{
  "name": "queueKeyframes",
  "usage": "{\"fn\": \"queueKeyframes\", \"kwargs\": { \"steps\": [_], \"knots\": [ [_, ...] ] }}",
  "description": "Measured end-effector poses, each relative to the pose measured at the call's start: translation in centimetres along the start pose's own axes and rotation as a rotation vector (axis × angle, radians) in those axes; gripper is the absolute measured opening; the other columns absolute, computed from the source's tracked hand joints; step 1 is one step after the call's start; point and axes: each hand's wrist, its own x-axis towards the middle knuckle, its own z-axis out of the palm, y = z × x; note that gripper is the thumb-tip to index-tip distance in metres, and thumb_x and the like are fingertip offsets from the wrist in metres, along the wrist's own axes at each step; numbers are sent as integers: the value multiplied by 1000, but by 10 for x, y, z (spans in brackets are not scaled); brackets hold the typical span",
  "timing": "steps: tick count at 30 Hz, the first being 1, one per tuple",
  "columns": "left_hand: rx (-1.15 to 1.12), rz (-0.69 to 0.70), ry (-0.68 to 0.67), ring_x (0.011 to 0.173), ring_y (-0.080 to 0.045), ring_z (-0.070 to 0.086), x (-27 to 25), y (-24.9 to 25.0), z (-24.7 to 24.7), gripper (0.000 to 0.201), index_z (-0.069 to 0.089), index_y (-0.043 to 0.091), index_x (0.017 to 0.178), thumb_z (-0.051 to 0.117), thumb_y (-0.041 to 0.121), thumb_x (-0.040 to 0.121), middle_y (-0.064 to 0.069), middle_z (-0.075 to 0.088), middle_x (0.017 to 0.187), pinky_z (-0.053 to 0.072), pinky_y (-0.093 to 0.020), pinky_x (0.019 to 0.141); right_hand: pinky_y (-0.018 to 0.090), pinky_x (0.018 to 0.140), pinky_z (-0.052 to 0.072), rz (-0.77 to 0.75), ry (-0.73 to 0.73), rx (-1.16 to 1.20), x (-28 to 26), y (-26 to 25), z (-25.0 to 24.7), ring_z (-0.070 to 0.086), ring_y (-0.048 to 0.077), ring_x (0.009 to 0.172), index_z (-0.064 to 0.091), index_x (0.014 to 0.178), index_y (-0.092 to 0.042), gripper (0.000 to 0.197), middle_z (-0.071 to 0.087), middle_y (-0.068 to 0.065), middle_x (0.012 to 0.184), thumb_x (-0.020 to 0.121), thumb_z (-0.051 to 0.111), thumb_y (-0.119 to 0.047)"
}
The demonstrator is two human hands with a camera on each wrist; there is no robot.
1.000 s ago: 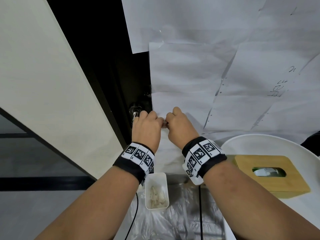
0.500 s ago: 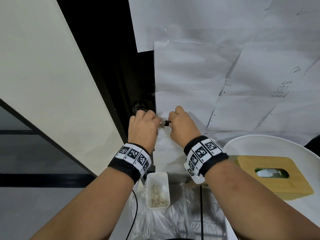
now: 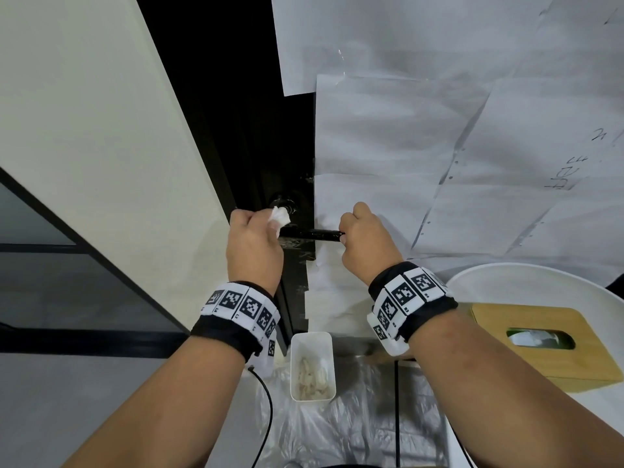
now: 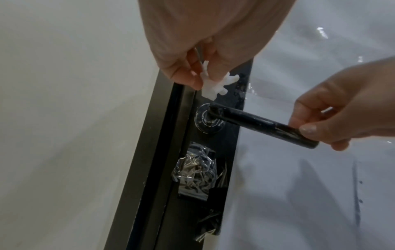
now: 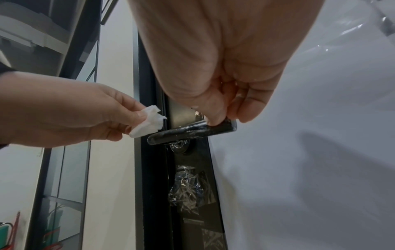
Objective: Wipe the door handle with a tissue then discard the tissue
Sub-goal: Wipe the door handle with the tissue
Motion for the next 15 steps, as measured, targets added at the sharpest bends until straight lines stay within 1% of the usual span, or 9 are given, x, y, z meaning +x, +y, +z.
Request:
{"fn": "queueKeyframes", "kwargs": {
  "steps": [3,5,8,10,12,14,15],
  "knots": [
    [-46,-103,45,95,-22,54,4,-7,-3,28,62,8,121,50,13,96,-13,54,112,32,-14,81,33,60,34,6,0,-3,0,-1,-1,39,23,71,51,83,-4,13,43,11,97,79,55,8],
    [-56,-126,71,97,-22,55,7,-12,-5,28,63,8,121,52,14,95,-12,57,111,30,-11,81,32,60,33,9,1,-3,-1,-1,-1,39,23,72,51,83,-4,13,43,11,97,78,55,8],
    [-53,-153,71,99,-23,59,17,-16,-2,28,65,10,119,55,15,93,-10,62,110,35,-16,84,31,60,32,11,4,-4,-2,-2,-2,39,22,71,51,83,-5,14,43,10,97,78,54,8],
    [-77,-162,21,103,-23,61,23,-16,3,28,66,12,119,54,16,93,-9,65,113,42,-22,91,30,60,32,11,3,-6,-2,-2,-3,38,21,71,51,83,-5,14,42,10,97,79,54,8],
    [-102,-161,-49,106,-22,61,25,-15,8,28,66,14,119,53,16,94,-8,66,116,45,-26,96,30,61,32,3,1,-4,-2,-3,-3,37,21,71,52,84,-5,14,43,10,97,79,53,8],
    [-122,-162,-104,103,-20,62,27,-16,12,27,67,16,118,53,16,95,-5,68,113,46,-24,93,31,61,33,-1,-2,-2,-2,-3,-3,37,21,72,52,85,-4,14,43,11,98,79,52,8],
    [-152,-168,-128,99,-19,64,29,-17,13,27,68,18,116,53,14,94,-3,69,110,48,-21,88,31,61,33,-2,-4,-3,-2,-2,-3,37,21,72,52,85,-4,14,43,11,98,79,52,9]
  ]
}}
